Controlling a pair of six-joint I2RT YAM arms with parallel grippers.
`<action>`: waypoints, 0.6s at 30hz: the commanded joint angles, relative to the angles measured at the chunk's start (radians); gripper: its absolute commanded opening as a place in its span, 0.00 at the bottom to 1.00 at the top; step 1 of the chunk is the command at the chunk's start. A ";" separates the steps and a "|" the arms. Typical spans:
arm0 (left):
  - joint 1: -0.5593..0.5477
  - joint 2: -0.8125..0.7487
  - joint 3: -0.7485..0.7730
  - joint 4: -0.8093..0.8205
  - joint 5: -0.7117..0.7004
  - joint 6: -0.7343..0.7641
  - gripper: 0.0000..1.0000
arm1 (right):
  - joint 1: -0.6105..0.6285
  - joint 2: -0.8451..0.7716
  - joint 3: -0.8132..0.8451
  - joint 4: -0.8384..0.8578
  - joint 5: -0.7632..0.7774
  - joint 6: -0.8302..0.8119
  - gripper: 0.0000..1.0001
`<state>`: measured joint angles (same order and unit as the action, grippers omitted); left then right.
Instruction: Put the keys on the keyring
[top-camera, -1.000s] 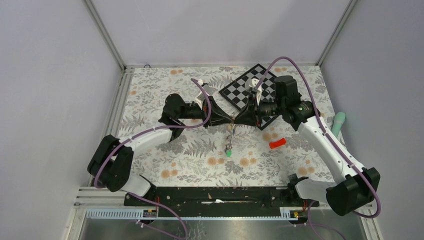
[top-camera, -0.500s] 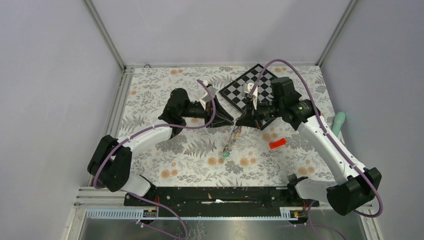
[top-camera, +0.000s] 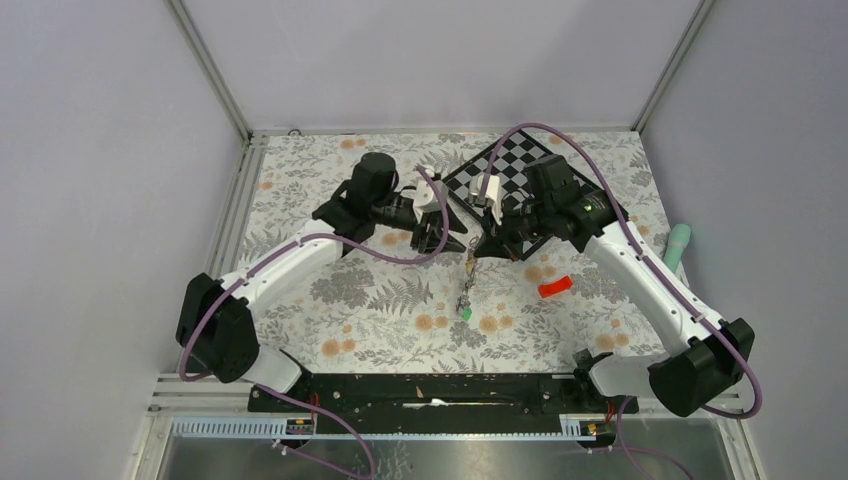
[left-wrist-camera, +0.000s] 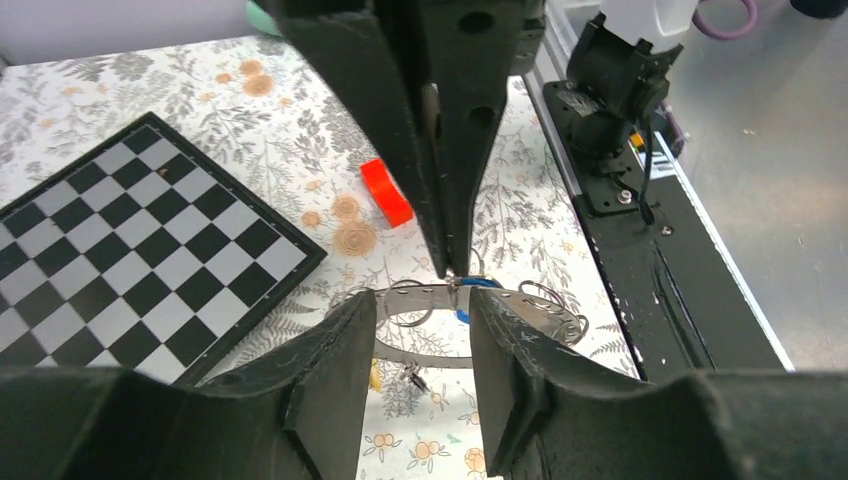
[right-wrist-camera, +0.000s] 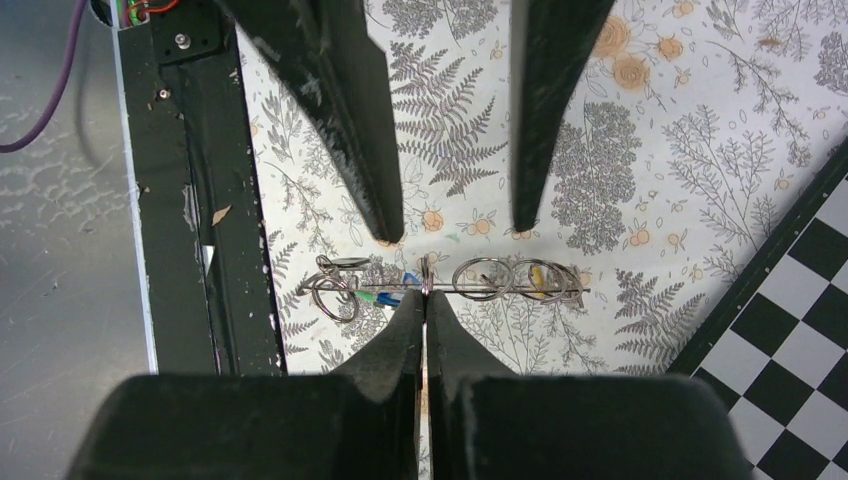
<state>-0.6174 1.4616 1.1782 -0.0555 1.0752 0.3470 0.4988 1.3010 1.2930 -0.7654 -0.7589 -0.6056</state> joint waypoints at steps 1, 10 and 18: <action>-0.032 0.022 0.037 -0.050 0.030 0.089 0.43 | 0.012 -0.005 0.056 -0.005 0.002 -0.010 0.00; -0.058 0.050 0.049 -0.053 0.020 0.099 0.41 | 0.012 -0.013 0.043 0.007 -0.013 0.001 0.00; -0.059 0.054 0.050 -0.037 0.020 0.079 0.26 | 0.012 -0.019 0.027 0.013 -0.011 -0.003 0.00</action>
<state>-0.6716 1.5150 1.1786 -0.1318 1.0748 0.4221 0.5022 1.3025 1.2930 -0.7773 -0.7498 -0.6052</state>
